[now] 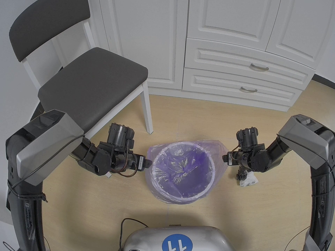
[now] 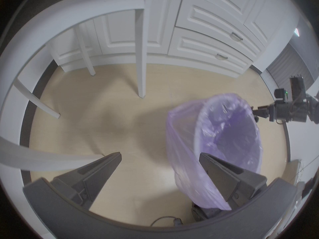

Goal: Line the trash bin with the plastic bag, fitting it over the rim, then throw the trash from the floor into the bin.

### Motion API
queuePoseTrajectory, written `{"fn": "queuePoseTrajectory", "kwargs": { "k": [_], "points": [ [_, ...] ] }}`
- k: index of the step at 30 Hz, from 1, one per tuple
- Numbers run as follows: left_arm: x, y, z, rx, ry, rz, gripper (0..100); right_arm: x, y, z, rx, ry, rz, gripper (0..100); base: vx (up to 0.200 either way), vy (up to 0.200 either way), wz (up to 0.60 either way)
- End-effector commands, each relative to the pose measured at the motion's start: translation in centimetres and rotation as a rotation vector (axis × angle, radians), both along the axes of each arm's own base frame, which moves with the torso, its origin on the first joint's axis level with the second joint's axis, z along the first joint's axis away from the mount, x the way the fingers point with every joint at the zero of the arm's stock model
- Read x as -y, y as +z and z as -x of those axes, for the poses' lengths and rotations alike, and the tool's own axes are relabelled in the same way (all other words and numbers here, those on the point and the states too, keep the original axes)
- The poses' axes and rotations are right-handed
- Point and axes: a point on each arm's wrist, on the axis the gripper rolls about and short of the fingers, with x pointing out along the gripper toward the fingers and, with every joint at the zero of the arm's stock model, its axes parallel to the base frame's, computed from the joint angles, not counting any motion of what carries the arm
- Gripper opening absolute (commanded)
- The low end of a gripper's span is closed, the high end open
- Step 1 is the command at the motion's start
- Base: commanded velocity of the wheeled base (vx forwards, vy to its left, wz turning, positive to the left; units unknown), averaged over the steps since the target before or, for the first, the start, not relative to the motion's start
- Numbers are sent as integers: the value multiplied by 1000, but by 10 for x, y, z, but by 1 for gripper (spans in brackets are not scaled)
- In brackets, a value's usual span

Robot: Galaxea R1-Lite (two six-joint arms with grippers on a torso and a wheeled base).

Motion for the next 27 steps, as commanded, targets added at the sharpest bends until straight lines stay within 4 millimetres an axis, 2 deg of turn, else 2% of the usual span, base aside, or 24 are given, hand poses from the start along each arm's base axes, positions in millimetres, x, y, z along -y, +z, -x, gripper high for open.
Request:
{"fn": "queuePoseTrajectory", "kwargs": {
  "k": [1, 9, 18, 22, 27],
  "points": [
    [9, -9, 14, -38, -32, -8, 100, 1, -4, 10, -41, 29, 31, 100, 0, 0, 0],
    [7, -20, 26, -79, -46, -33, 100, 3, -35, 18, -136, 71, 96, 100, 0, 0, 0],
    [-2, -33, 49, -168, -83, -37, 100, -3, -41, 29, -175, 127, 107, 100, 0, 0, 0],
    [-3, -38, 50, -176, -85, -38, 100, -5, -43, 29, -181, 132, 109, 100, 0, 0, 0],
    [-4, -54, 44, -197, -75, -50, 100, -6, -50, 28, -189, 132, 110, 100, 0, 0, 0]
  ]
}}
